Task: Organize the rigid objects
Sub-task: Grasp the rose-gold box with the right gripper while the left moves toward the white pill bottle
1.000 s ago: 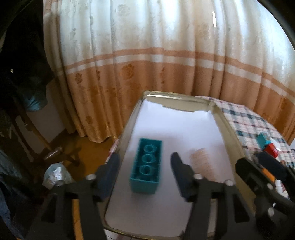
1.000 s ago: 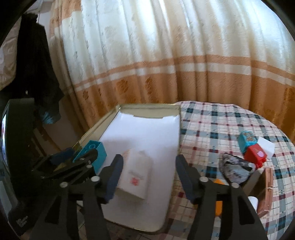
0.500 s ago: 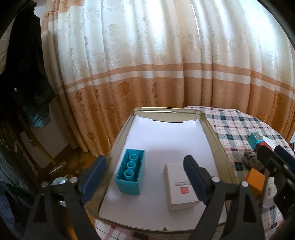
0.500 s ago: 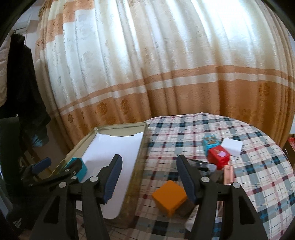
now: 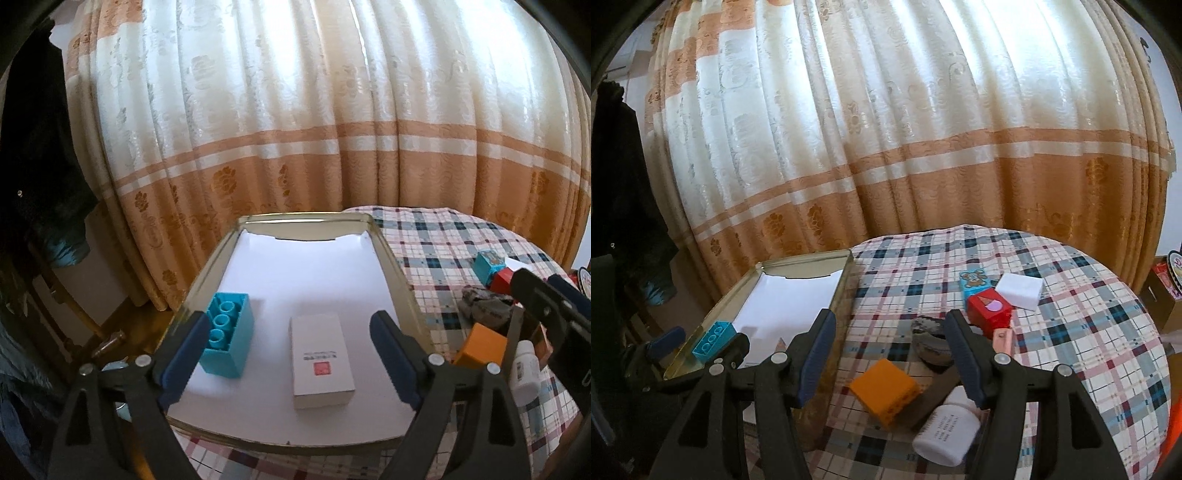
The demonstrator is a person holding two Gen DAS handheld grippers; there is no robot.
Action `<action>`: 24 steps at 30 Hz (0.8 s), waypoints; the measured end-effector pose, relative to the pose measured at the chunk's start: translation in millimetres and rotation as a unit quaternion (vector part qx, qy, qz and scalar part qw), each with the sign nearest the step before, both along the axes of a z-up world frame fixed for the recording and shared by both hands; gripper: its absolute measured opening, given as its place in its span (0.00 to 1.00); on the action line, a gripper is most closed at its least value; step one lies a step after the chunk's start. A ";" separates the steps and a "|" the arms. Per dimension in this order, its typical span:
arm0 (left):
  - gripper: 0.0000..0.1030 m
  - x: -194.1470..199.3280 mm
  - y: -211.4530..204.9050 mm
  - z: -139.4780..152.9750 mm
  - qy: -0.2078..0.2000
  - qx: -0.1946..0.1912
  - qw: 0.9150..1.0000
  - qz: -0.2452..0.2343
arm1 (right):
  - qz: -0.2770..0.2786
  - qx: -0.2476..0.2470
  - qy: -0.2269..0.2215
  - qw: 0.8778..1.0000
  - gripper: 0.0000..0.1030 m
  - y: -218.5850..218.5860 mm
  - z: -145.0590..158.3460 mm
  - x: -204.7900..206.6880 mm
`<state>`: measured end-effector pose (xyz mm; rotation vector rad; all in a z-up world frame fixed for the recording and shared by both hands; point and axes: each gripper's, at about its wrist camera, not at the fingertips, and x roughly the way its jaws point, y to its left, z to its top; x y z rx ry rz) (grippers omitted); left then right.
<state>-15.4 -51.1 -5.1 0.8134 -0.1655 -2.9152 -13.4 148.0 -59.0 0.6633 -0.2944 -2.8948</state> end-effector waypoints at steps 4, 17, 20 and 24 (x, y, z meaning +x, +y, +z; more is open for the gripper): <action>0.91 2.4 7.1 0.2 0.000 0.003 1.000 -0.005 | -0.009 -0.001 -0.002 1.000 0.62 8.2 -0.6 2.3; 0.92 10.4 32.2 -5.2 -0.013 0.007 0.999 -0.044 | -0.060 -0.025 -0.025 0.998 0.62 56.0 -6.4 8.9; 0.92 12.6 39.5 -7.3 -0.018 0.006 0.998 -0.057 | -0.083 -0.036 -0.041 0.995 0.62 72.8 -9.5 9.2; 0.92 16.5 50.1 -10.2 -0.028 0.006 0.997 -0.078 | -0.099 -0.035 -0.053 0.993 0.62 87.1 -12.6 11.2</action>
